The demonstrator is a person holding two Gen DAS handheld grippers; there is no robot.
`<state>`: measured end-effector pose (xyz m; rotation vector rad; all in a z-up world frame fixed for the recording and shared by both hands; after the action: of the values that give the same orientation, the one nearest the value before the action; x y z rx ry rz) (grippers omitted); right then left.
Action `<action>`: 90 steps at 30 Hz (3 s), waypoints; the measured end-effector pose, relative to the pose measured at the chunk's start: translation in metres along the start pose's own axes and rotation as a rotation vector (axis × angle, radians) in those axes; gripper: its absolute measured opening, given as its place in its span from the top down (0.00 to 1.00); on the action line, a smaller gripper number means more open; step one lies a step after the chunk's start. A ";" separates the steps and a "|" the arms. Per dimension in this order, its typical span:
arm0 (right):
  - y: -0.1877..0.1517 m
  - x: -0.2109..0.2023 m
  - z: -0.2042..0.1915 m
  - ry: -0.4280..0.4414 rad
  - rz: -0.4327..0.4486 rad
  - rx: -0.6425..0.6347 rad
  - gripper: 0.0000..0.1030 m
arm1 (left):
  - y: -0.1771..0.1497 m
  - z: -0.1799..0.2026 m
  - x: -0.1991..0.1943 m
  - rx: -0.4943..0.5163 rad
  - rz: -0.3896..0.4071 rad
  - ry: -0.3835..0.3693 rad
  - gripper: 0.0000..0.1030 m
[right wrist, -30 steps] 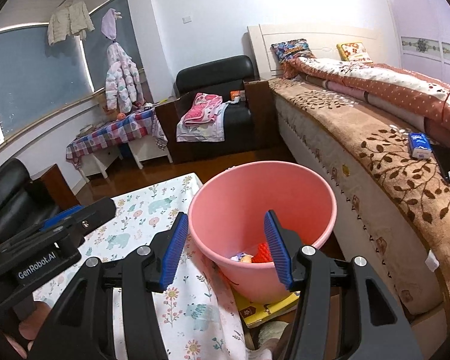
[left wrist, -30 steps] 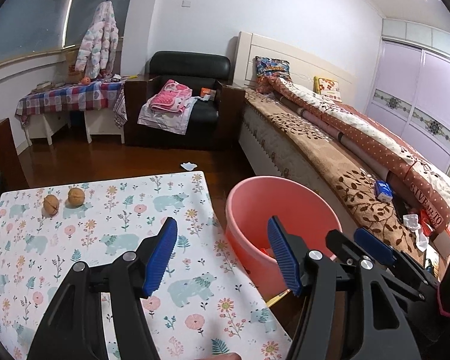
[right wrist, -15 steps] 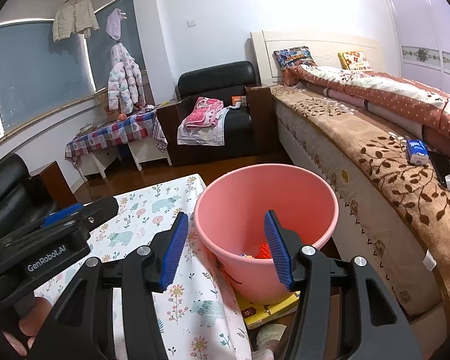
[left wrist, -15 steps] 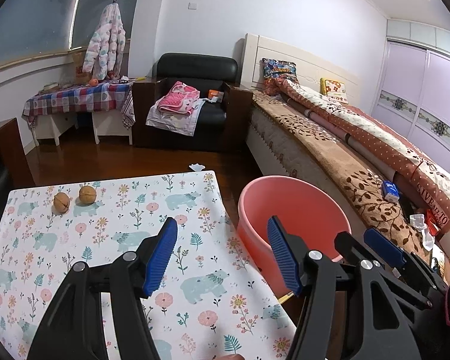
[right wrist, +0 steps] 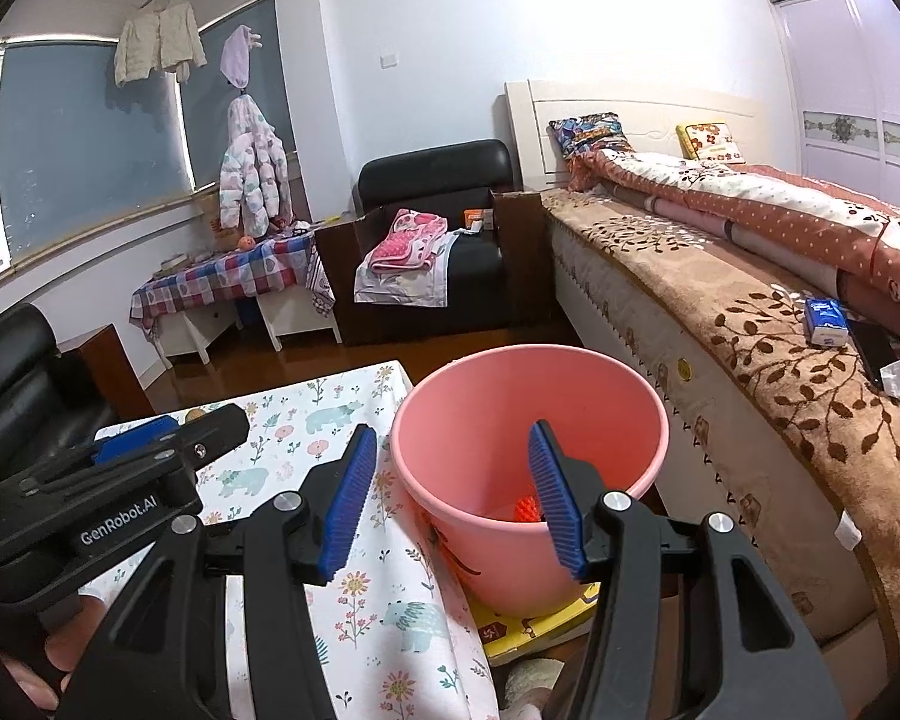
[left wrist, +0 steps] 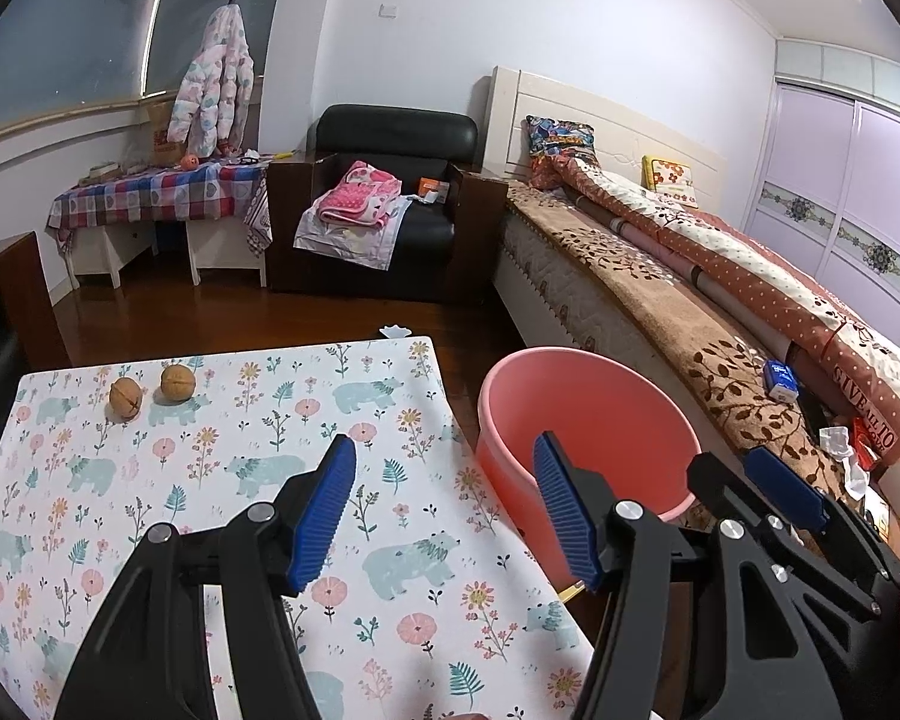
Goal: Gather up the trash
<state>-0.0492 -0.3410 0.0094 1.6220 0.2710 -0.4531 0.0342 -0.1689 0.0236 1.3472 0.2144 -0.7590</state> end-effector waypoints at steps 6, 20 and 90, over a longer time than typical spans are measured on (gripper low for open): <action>0.004 -0.005 -0.002 -0.005 0.006 0.005 0.48 | -0.004 -0.004 -0.003 -0.009 0.000 0.003 0.41; 0.007 -0.011 -0.008 0.007 0.017 0.003 0.48 | -0.001 -0.006 -0.002 -0.015 0.002 0.008 0.41; 0.006 -0.007 -0.012 0.021 -0.010 0.008 0.48 | -0.006 -0.007 0.001 -0.013 -0.011 0.006 0.41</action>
<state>-0.0509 -0.3294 0.0184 1.6349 0.2935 -0.4460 0.0330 -0.1632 0.0166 1.3372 0.2317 -0.7618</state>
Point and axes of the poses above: each gripper's, at about its wrist camera, not at the fingertips, and x roughly the way its jaws point, z to its right, y to its top, the point moved 1 cm from there along x, roughly the way its jaws point, and after that the axes turned 7 degrees about -x, right-handed, at the moved point
